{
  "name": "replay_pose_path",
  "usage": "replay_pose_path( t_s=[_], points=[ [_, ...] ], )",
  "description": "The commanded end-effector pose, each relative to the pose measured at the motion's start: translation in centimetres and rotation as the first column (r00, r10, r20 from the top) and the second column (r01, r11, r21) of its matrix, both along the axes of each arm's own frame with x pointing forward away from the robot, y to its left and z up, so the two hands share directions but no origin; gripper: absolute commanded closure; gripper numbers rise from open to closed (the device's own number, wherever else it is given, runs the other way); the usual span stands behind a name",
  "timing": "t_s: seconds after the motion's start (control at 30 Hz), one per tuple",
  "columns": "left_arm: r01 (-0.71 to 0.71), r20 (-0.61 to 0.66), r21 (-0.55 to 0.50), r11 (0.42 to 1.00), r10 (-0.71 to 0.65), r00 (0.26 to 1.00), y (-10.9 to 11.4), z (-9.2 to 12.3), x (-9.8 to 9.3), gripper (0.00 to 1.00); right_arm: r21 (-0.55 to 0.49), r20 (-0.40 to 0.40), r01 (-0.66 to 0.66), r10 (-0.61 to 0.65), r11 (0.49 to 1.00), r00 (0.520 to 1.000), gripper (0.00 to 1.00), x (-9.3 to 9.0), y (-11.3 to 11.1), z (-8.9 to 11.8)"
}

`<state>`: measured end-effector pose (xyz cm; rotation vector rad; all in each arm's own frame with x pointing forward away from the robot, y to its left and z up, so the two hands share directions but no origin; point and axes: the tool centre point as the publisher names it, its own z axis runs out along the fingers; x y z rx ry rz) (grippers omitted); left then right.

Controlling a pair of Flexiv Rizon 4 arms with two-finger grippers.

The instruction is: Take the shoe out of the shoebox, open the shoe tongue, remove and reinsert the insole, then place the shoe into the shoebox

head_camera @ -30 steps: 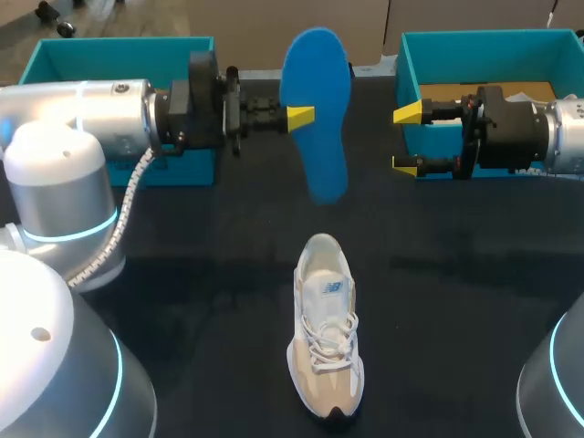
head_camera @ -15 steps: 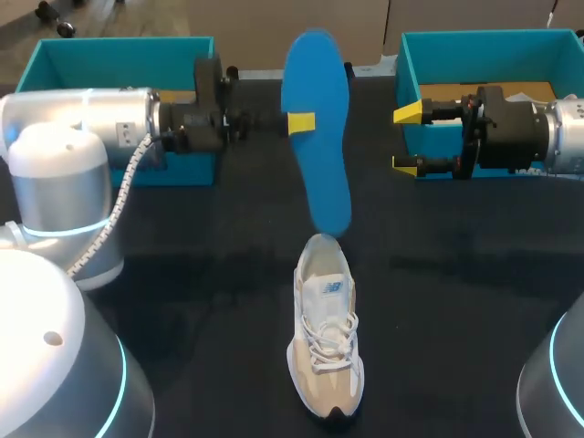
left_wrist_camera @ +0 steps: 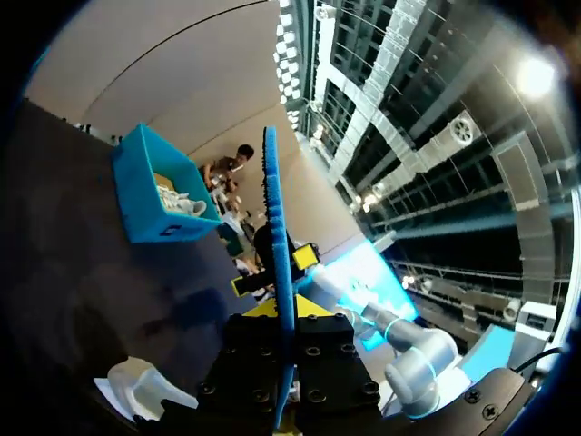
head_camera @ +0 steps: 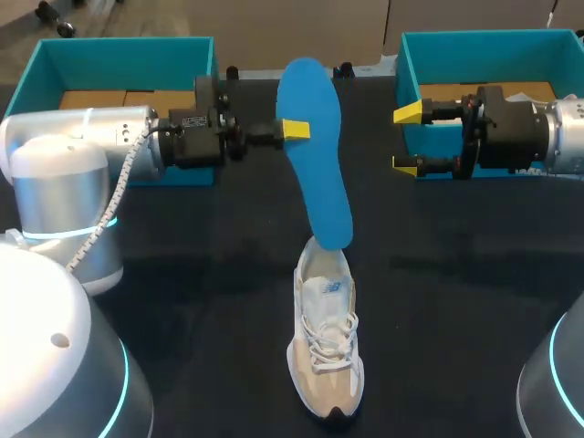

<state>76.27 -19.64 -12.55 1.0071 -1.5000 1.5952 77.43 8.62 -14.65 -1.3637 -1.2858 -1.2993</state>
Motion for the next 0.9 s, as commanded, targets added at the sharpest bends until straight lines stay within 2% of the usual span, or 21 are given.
replay_pose_path(
  t_s=[0.03, 0.6, 0.7, 0.9],
  points=[
    [-0.010, -0.234, -0.002, 1.000, 0.009, 0.972, -0.4, -0.6, 0.0, 1.00, 0.000, 0.000, 0.002, -0.002, 1.000, 1.000, 0.00, -0.1, 0.1, 0.0],
    [-0.020, -0.308, -0.017, 1.000, 0.014, 0.951, -0.6, -3.8, 1.0, 1.00, 0.000, 0.000, 0.002, -0.002, 1.000, 1.000, 0.00, -0.1, 0.1, 0.0],
    [-0.019, -0.339, -0.018, 1.000, 0.012, 0.941, -0.6, -4.0, 1.2, 1.00, -0.085, 0.041, -0.011, 0.015, 0.996, 0.999, 0.00, 0.2, 0.1, 1.0],
    [-0.016, -0.408, -0.017, 1.000, 0.008, 0.913, -0.7, -4.5, 1.8, 1.00, -0.288, 0.068, -0.031, 0.053, 0.957, 0.996, 0.00, 0.6, 0.3, 2.9]
  ],
)
